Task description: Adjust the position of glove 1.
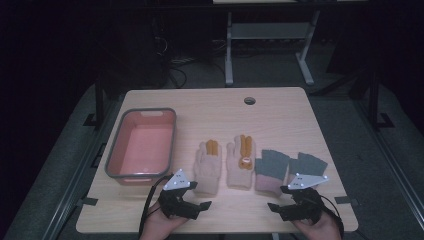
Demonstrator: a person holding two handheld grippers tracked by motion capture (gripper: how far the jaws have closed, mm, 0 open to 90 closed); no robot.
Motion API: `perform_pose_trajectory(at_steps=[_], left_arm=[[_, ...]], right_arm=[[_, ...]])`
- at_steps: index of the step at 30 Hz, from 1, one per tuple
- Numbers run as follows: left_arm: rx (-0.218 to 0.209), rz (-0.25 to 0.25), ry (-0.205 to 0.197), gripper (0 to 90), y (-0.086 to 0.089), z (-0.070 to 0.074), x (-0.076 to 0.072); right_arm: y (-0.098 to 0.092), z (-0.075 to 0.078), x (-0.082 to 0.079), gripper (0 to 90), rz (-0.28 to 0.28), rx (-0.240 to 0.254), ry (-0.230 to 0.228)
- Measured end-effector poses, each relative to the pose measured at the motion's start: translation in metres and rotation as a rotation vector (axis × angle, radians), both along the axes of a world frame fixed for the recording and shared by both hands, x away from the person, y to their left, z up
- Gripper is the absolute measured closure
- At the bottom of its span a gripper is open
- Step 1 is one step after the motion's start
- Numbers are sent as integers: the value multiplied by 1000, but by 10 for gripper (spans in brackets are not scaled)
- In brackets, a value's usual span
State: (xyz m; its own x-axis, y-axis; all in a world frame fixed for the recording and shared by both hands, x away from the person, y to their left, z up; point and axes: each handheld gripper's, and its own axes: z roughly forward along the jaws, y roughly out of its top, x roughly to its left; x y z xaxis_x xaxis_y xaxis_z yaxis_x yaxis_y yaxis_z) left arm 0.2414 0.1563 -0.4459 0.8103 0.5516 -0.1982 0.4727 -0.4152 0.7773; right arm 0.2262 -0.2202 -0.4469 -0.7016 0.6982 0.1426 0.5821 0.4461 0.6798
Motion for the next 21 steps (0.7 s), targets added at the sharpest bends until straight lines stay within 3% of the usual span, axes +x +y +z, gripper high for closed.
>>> perform_pose_trajectory(at_steps=[2,7,14,15,21], left_arm=[[-22,-5,8,167,1,1,0],[-21,-9,-12,167,2,3,-4],[-24,-1,-9,168,5,2,-1],[-25,1,-13,168,6,2,-1],[-39,14,-23,168,8,5,0]], right_arm=[[2,0,0,242,10,-13,2],[1,2,1,241,6,-6,15],[2,13,3,217,29,-3,-12],[4,17,5,217,42,-1,14],[9,28,11,213,82,-14,26]])
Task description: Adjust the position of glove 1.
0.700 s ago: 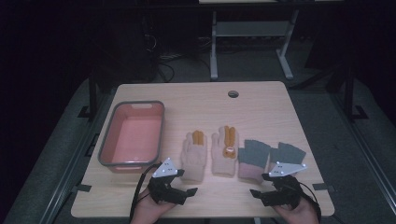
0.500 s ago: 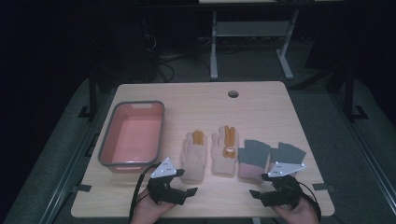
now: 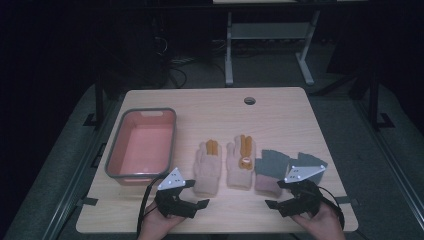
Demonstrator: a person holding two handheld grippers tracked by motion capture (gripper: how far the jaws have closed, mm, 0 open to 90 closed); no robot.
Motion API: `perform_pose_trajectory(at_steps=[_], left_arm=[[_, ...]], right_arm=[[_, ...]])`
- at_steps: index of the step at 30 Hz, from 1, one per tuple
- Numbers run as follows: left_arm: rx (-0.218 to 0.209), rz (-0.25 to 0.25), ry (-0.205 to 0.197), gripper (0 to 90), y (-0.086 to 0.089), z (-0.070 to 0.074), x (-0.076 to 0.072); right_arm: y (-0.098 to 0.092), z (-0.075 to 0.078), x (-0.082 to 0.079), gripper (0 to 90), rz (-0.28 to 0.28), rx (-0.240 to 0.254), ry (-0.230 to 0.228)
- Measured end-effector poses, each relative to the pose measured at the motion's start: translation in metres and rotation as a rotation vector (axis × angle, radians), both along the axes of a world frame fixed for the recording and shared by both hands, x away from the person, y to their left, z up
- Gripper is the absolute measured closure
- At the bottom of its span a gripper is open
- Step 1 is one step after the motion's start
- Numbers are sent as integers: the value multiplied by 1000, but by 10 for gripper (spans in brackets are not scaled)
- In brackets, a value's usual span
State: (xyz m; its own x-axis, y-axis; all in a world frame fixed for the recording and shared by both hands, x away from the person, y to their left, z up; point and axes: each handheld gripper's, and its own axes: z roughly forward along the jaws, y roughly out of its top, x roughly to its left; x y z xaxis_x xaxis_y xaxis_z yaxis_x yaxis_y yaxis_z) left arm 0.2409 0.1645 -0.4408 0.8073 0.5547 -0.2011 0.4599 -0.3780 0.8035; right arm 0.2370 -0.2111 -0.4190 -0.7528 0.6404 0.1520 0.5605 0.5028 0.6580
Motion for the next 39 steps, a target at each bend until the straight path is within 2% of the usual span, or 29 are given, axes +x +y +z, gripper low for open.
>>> perform_pose_trajectory(at_steps=[4,8,13,15,19,22,26,30,35,36,39], left_arm=[[-1,4,10,167,0,-2,1],[16,-7,3,167,-2,-2,1],[9,-6,1,167,-1,-2,1],[12,-11,-5,168,-1,-2,1],[19,-25,-29,168,-2,0,0],[9,-26,-17,168,-2,0,-1],[8,-22,-22,168,-1,1,-2],[9,-20,-30,168,0,3,-3],[1,-17,-22,168,1,2,-1],[0,-16,-17,168,1,1,-1],[-4,-14,-10,168,2,1,-1]], right_arm=[[4,12,11,212,19,2,2],[8,15,20,213,36,3,20],[18,21,36,213,62,-24,20],[26,21,45,213,85,-43,33],[34,22,54,213,102,-70,47],[40,23,60,215,116,-72,44],[49,26,70,224,127,-97,46],[55,29,77,226,133,-92,40],[65,32,87,231,147,-113,36],[68,33,92,243,161,-112,54],[71,32,97,244,168,-129,58]])
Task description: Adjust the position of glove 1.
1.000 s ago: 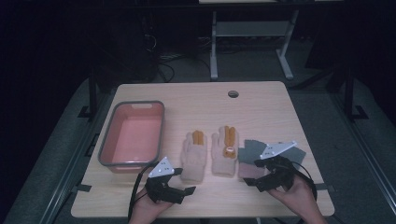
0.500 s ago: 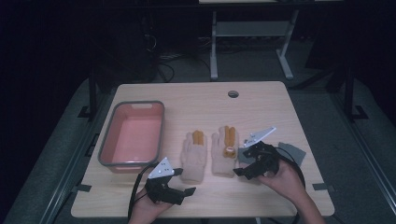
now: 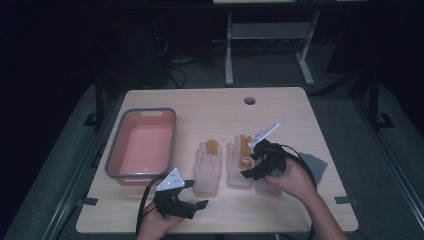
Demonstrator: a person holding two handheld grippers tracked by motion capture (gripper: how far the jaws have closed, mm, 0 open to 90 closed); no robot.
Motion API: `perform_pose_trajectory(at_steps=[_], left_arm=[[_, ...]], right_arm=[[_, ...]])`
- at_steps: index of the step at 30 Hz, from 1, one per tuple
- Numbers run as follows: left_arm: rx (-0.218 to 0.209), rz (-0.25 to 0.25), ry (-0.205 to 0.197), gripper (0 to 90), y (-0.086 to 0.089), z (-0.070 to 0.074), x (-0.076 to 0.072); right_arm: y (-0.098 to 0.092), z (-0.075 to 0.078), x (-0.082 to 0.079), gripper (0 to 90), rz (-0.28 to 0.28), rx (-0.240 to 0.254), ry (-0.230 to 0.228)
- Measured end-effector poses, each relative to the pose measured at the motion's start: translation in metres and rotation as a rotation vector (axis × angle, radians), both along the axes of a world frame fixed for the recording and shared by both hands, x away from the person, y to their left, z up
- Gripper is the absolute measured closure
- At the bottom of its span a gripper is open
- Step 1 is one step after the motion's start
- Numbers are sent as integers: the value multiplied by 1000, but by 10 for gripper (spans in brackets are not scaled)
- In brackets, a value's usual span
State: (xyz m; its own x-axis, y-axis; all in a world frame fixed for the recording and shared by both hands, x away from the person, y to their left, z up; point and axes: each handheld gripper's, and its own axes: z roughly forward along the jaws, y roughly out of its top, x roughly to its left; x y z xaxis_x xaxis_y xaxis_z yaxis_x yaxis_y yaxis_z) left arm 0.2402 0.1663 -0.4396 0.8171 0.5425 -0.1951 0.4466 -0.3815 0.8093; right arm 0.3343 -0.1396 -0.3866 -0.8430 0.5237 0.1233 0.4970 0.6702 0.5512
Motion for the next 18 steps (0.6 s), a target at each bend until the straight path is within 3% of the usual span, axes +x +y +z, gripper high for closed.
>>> perform_pose_trajectory(at_steps=[6,11,15,18], left_arm=[[-29,1,-6,166,2,2,0],[-23,-3,-6,166,2,2,-1],[6,-12,-19,166,1,2,-1],[-3,-8,-16,166,0,1,-1]], right_arm=[[9,-6,16,262,-4,-32,21],[11,-17,30,301,-32,-51,39],[13,-26,40,335,-46,-79,40],[14,-31,44,368,-49,-94,44]])
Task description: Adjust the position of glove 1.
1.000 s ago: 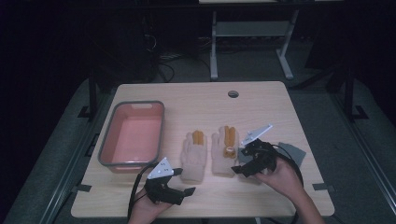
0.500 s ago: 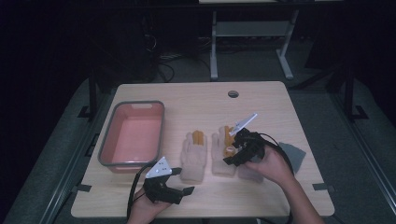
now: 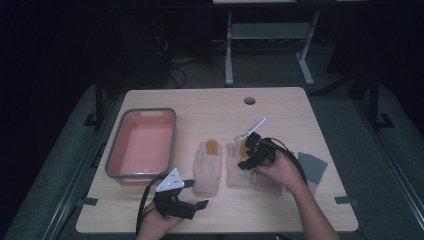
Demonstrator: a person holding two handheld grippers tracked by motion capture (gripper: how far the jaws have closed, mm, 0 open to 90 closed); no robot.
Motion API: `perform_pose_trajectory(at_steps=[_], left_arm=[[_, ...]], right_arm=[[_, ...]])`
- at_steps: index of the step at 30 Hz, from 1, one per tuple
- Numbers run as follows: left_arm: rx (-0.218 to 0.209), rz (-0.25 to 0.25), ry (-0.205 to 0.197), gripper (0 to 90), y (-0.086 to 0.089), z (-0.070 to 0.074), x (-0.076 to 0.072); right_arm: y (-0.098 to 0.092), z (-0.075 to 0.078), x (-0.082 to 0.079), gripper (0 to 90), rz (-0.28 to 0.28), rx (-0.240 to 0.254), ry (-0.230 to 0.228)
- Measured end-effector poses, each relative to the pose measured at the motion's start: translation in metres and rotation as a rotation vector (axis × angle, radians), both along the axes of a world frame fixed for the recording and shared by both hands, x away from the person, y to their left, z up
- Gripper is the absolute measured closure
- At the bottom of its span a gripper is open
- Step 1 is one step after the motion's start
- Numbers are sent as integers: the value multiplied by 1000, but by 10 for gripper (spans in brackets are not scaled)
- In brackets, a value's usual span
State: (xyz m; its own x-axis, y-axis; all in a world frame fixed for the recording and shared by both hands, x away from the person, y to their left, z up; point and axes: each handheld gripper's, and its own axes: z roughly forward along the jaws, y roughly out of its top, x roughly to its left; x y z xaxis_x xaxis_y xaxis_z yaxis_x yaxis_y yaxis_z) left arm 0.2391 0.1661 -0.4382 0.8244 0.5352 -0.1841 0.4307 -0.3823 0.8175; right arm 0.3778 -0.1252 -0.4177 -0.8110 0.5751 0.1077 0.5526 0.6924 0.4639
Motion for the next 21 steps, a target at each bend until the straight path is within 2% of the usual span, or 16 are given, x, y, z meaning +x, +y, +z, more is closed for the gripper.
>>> perform_pose_trajectory(at_steps=[1,8,13,17,19,21], left_arm=[[0,0,1,166,0,0,0],[5,1,-4,166,-1,-1,0],[7,6,-4,166,-1,-1,-1],[-7,9,8,166,-1,-1,1],[3,14,4,166,0,-1,1],[-4,22,5,166,1,-1,2]], right_arm=[[2,-5,2,393,7,-26,-7],[2,-17,6,428,-25,-49,21],[6,-23,5,459,-25,-81,1],[6,-23,4,536,-36,-87,-23],[6,-21,2,575,-48,-85,-28],[6,-20,1,598,-47,-84,-32]])
